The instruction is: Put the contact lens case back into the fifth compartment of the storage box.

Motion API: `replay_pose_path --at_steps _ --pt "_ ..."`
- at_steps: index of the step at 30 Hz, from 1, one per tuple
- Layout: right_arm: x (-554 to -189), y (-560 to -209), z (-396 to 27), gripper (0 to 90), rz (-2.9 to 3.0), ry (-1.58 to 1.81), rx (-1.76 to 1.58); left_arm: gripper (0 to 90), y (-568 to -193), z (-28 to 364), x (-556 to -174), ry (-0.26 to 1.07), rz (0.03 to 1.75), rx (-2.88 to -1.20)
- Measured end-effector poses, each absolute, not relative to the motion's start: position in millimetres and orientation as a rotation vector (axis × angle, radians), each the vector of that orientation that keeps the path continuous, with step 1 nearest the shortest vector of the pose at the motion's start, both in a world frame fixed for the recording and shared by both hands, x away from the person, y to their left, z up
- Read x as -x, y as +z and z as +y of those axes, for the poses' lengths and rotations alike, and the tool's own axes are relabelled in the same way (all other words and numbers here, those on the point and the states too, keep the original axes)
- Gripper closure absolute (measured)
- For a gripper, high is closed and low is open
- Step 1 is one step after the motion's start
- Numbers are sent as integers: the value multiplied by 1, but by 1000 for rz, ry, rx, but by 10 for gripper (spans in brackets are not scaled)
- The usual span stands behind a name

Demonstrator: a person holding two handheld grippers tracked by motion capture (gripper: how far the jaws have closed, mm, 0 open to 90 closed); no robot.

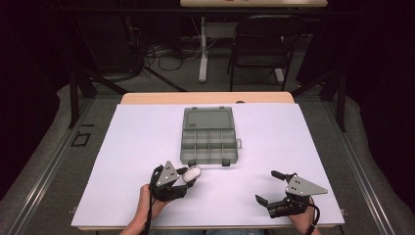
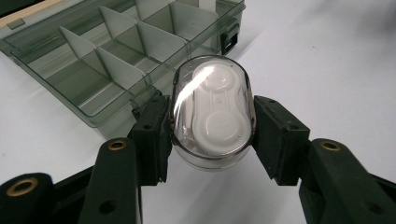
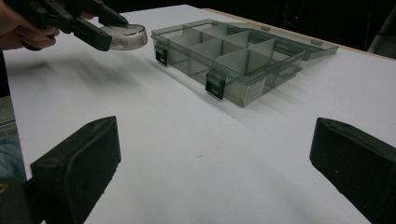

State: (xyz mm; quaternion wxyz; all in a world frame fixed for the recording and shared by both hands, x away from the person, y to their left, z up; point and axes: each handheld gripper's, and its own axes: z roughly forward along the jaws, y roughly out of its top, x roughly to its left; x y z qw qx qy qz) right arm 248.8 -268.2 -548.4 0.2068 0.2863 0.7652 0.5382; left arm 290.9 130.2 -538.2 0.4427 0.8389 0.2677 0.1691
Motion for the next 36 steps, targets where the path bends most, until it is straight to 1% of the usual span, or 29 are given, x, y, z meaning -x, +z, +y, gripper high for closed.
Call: replay_pose_path --at_steps 36 --pt "-251 -551 -269 26 2127 1478 -801 493 -518 135 -300 484 661 -2015"
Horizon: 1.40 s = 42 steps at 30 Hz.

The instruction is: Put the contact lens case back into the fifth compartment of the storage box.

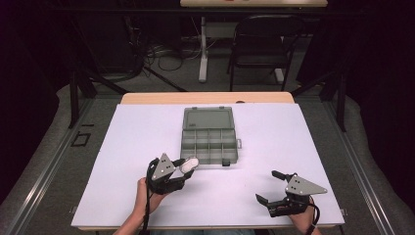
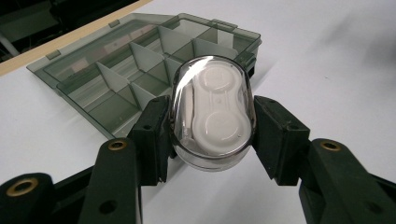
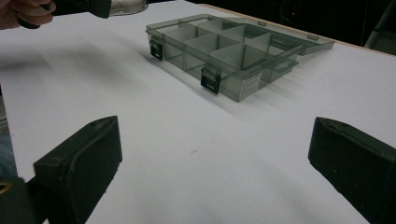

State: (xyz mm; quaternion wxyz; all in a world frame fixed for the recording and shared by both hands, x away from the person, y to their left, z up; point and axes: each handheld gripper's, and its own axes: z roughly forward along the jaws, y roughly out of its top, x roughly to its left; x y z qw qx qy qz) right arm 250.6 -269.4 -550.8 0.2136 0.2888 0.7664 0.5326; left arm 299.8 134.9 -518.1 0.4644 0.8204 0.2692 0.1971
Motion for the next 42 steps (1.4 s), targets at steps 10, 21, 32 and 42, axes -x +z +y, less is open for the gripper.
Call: replay_pose_path --at_steps 10,21,32,42 --pt "-251 -550 -268 27 2136 1474 -795 493 -513 138 -301 513 669 -1996" --pt "-252 -550 -269 28 2134 1471 -799 493 -511 139 -305 566 692 -1970" --pt "-252 -551 -267 28 2146 1466 -796 493 -510 140 -313 599 713 -1942" --pt "-253 -552 -266 28 2149 1463 -798 493 -511 143 -320 621 749 -1910"
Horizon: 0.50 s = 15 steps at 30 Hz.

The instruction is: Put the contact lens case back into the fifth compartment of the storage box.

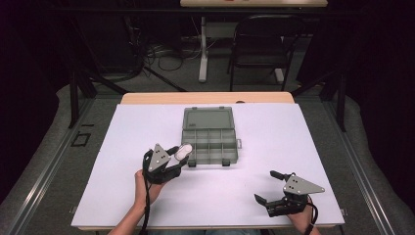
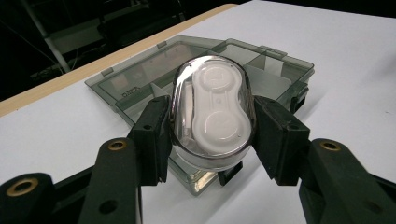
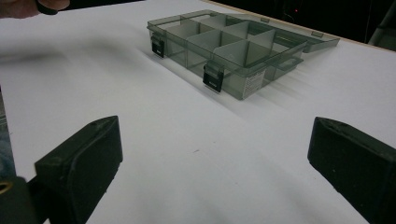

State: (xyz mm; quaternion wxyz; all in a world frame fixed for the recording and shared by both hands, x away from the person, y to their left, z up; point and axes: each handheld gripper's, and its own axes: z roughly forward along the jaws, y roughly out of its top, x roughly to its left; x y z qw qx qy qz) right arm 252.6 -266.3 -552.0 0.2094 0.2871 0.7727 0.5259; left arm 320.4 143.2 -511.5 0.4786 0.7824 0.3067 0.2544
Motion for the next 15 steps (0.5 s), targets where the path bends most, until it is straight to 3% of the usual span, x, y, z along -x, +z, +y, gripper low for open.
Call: replay_pose_path --at_steps 15 --pt "-253 -552 -264 29 2151 1460 -790 493 -515 142 -331 636 782 -1901"
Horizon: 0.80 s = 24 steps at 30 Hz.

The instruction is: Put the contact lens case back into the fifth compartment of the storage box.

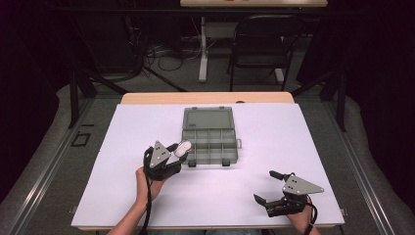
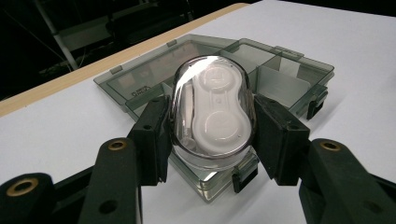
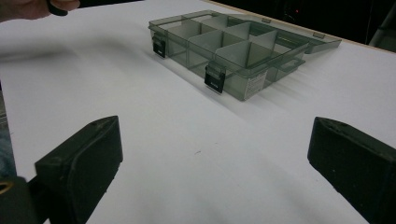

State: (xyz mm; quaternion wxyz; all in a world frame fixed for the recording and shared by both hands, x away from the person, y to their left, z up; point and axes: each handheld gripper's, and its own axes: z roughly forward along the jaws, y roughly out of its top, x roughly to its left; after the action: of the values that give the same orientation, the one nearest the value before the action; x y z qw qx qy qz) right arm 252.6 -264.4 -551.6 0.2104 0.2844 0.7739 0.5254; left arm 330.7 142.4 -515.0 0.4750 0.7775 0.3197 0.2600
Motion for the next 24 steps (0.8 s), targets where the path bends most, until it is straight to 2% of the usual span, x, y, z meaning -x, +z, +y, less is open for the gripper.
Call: replay_pose_path --at_steps 24 --pt "-252 -551 -266 30 2147 1461 -785 493 -525 139 -348 633 831 -1916"
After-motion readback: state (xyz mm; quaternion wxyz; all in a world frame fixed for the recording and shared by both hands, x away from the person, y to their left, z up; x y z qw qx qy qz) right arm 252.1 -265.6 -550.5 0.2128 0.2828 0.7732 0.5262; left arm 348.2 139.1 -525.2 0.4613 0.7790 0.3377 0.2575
